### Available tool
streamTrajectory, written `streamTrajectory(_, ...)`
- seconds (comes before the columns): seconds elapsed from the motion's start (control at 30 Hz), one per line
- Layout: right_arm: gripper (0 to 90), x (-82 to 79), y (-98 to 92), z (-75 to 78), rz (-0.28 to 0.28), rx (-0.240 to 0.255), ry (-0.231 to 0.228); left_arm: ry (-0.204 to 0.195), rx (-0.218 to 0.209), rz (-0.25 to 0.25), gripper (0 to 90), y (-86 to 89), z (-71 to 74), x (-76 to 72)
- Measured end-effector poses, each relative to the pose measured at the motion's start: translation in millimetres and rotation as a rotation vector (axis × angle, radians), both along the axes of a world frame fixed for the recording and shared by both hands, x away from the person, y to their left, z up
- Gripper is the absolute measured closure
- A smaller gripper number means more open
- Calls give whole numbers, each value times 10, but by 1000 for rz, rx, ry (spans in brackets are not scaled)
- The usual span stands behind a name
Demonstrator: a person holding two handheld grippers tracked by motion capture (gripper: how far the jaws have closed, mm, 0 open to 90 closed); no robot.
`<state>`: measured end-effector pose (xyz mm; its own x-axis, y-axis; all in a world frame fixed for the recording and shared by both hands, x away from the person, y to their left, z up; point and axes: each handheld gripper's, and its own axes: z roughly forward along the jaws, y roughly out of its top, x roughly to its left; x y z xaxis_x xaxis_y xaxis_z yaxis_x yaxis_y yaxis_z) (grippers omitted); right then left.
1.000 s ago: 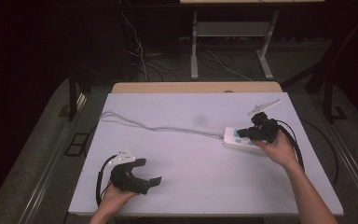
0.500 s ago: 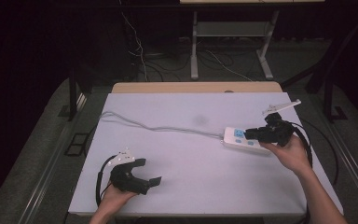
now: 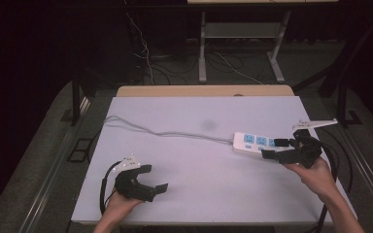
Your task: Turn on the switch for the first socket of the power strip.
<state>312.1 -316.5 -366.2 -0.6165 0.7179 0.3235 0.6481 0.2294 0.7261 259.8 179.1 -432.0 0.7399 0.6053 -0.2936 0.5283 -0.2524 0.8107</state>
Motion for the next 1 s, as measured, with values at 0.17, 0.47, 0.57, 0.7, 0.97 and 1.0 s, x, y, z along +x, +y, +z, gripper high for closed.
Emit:
streamTrajectory(0.17, 1, -148, -5, -63, -11, 31, -23, 3, -4, 5, 0, 4, 0, -2)
streamTrajectory(0.47, 1, -371, 11, -233, -6, 66, -32, 4, -5, 5, 0, 4, -2, -2)
streamTrajectory(0.57, 1, -428, 18, -298, -2, 75, -30, 4, -3, 3, 0, 5, -2, -1)
streamTrajectory(0.7, 1, -487, 22, -389, -4, 85, -18, 4, -2, 1, 0, 1, -4, 0)
streamTrajectory(0.97, 2, -569, 43, -552, 2, 95, -13, 5, -2, 1, 0, 0, -5, -2)
streamTrajectory(1.0, 2, -578, 47, -568, 5, 94, -10, 3, -1, 0, 0, 0, -6, -2)
